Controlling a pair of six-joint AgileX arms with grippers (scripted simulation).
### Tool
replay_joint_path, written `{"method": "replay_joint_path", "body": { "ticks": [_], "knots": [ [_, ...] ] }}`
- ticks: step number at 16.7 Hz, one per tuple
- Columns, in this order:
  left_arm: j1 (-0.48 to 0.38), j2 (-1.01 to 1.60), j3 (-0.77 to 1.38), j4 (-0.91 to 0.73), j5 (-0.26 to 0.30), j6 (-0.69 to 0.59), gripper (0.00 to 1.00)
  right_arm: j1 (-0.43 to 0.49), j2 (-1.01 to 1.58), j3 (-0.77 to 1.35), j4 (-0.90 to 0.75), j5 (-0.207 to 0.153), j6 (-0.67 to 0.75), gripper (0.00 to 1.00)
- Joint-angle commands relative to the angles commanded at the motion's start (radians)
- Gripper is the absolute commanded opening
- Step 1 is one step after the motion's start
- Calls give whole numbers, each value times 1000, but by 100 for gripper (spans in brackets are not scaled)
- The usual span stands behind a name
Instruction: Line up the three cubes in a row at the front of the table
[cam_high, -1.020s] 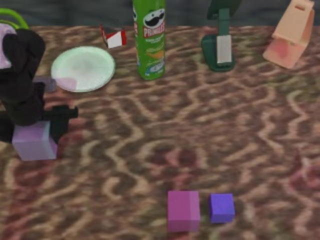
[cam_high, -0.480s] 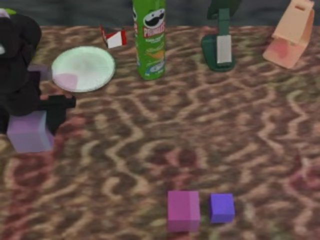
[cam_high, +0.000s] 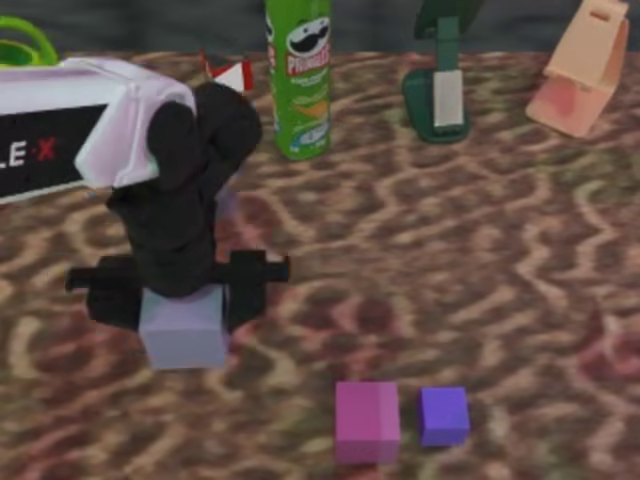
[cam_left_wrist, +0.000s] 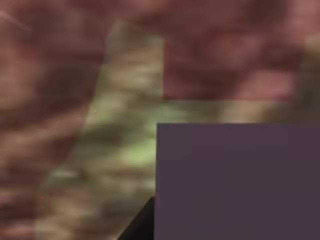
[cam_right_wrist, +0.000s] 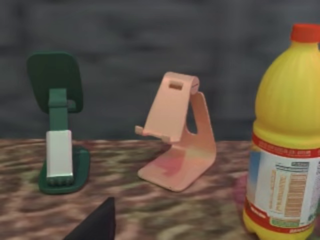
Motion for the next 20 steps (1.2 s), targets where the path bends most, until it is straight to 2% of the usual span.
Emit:
{"method": "replay_joint_path", "body": {
  "ticks": [3, 5, 11, 17, 20],
  "knots": [
    [-146, -60, -51, -3, -1, -133, 0, 0, 0, 0, 0, 0, 0, 100],
    [-191, -87, -70, -1, -2, -177, 0, 0, 0, 0, 0, 0, 0, 100],
    [-193, -80, -81, 17, -2, -179, 0, 0, 0, 0, 0, 0, 0, 100],
    [-195, 5, -201, 230, -2, -181, 0, 0, 0, 0, 0, 0, 0, 100],
    [-197, 31, -234, 282, -2, -182, 0, 0, 0, 0, 0, 0, 0, 100]
  ]
}}
